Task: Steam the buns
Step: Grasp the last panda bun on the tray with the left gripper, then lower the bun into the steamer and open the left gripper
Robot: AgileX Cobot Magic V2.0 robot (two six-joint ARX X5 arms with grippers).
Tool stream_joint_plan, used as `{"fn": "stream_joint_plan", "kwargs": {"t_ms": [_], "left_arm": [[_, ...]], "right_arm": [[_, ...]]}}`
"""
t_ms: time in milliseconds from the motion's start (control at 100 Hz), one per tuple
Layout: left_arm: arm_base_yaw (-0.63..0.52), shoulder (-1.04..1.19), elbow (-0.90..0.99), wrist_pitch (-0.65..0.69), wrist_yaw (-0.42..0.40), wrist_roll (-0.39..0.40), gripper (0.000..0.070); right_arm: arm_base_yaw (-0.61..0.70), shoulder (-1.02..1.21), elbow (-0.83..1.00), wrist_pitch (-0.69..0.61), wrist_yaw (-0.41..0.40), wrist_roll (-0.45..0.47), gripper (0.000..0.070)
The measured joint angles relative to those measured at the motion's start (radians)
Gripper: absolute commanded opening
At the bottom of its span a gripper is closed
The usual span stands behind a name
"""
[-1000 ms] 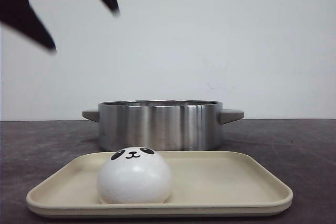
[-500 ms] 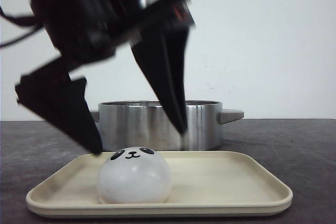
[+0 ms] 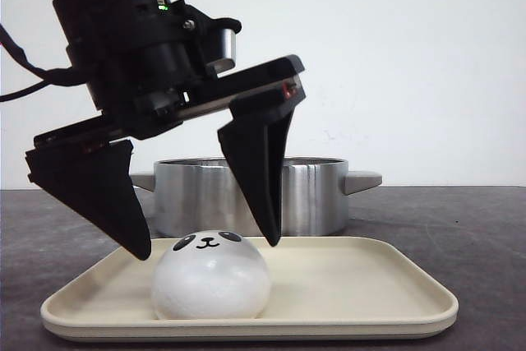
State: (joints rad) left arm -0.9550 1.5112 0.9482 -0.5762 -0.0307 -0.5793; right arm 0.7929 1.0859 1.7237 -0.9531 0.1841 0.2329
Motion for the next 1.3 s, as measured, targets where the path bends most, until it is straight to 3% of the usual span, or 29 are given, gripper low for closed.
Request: {"fn": "stream_joint_plan", "kwargs": {"t_ms": [90,240,390,480,540,630,1020,1300], "left_arm": [[0.0,0.021,0.0,-0.002,0.0,-0.008,0.062],[0.0,0.046,0.0,-0.014,0.0,-0.012,0.0611],[0.0,0.048,0.0,-0.006,0.0,-0.012,0.0434],[0.0,0.048,0.0,0.002,-0.001,-0.012,0.0363],[0.0,0.048,0.0,0.003,-0.005,-0.012,0.0266],[0.0,0.048,0.0,0.003,-0.019,-0.009,0.0],[-0.008,0.014,0.025,-0.05,-0.072,0.085,0.0003],[0.014,-0.166,0.244,0.06,-0.266,0.226,0.0003]], "right_arm": [[0.0,0.0,0.0,0.0,0.0,0.0,0.0017],[0.0,0.0,0.0,-0.001,0.0,0.0,0.0017],[0.0,0.0,0.0,-0.001,0.0,0.0,0.0017],[0.0,0.0,0.0,-0.001,0.0,0.0,0.0017],[0.0,0.0,0.0,-0.001,0.0,0.0,0.0017],[0.0,0.0,0.0,-0.001,0.0,0.0,0.0017],[0.0,0.0,0.0,-0.001,0.0,0.0,0.0017],[0.0,-0.001,0.0,0.001,0.0,0.0,0.0017]]}}
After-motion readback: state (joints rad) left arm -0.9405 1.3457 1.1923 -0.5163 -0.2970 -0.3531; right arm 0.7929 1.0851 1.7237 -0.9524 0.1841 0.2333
